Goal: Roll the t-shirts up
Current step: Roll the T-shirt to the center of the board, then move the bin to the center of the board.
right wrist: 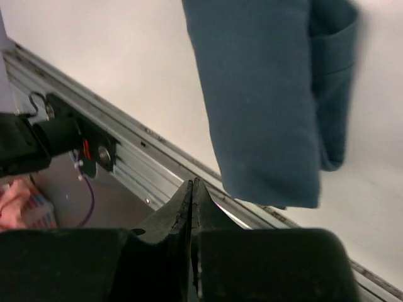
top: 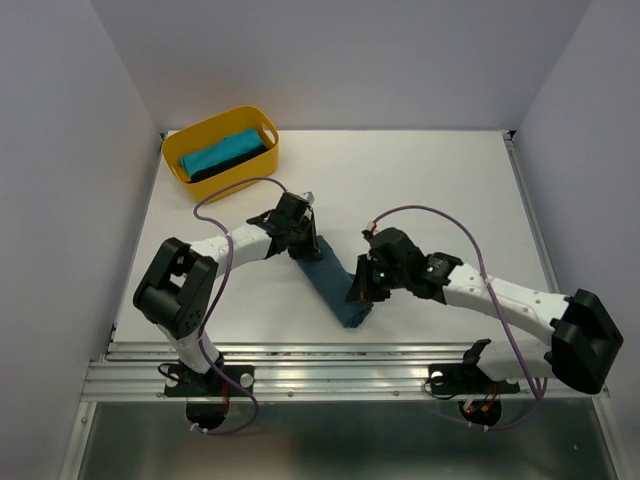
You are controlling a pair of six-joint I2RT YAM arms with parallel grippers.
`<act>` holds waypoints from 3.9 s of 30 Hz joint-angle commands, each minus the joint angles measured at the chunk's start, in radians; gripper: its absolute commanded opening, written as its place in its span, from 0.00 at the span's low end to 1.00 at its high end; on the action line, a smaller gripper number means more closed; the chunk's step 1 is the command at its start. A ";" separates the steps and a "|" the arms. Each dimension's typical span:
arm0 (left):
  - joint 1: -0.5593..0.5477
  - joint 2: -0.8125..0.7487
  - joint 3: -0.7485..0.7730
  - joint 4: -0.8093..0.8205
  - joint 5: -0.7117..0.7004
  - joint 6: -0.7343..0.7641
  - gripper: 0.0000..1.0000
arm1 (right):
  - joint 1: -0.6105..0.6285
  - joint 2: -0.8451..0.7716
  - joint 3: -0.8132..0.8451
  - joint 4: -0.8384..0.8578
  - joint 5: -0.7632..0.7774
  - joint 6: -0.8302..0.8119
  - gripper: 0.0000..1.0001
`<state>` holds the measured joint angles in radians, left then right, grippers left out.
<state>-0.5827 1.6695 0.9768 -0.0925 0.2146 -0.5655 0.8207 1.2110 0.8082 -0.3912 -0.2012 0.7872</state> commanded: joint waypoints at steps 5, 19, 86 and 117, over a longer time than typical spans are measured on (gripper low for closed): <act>-0.003 0.018 0.034 -0.004 0.000 0.019 0.00 | 0.028 0.169 -0.108 0.140 0.161 0.086 0.01; 0.007 -0.060 0.178 -0.130 -0.038 0.056 0.00 | 0.087 0.096 0.068 -0.058 0.325 0.012 0.01; 0.285 0.260 0.993 -0.507 -0.544 0.473 0.90 | 0.097 -0.171 -0.162 -0.068 0.422 0.272 0.90; 0.377 0.282 0.858 -0.378 -0.552 0.509 0.93 | 0.106 -0.067 -0.451 0.394 0.359 0.498 0.49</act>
<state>-0.2108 2.0056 1.8381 -0.5053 -0.3180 -0.0818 0.9180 1.1587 0.3519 0.0212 0.0738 1.2877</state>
